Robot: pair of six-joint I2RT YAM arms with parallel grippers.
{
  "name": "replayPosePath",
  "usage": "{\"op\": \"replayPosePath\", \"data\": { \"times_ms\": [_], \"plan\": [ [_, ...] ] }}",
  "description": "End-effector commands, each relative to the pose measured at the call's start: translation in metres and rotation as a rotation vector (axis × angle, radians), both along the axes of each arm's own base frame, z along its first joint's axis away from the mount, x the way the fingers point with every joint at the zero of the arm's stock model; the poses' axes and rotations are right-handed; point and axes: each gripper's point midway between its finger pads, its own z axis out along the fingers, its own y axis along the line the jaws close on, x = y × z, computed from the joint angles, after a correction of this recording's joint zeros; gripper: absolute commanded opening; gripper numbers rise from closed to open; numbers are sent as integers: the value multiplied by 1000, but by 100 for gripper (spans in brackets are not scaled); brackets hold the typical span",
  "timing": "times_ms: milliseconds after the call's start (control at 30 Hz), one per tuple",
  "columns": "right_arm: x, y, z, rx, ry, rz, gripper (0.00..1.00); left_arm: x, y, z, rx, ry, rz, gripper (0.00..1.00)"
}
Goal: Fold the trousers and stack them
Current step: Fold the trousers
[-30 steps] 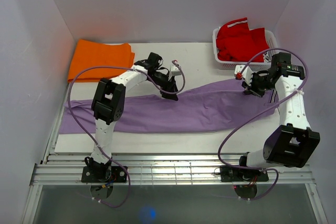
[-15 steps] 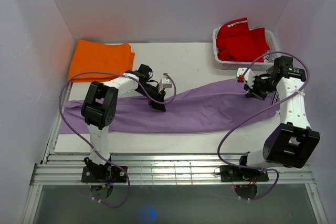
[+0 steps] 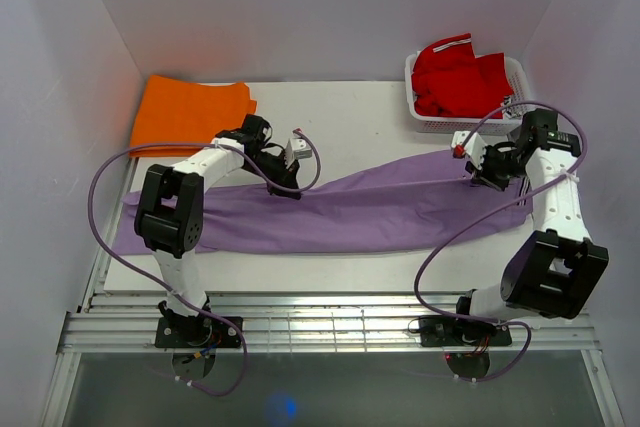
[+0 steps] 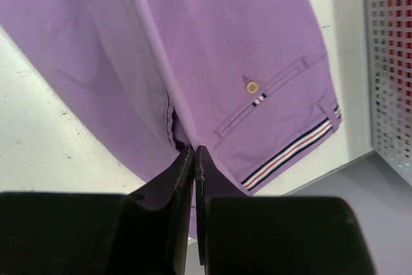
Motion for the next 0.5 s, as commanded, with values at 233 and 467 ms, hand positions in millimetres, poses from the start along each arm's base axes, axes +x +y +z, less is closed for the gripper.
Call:
{"op": "replayPosePath", "data": {
  "times_ms": [233,467],
  "plan": [
    [25,-4,26,4,-72,7,8,12,-8,14,-52,-19,-12,11],
    [15,-2,25,3,-71,5,8,11,-8,-1,-38,5,-41,33]
  ]
}}
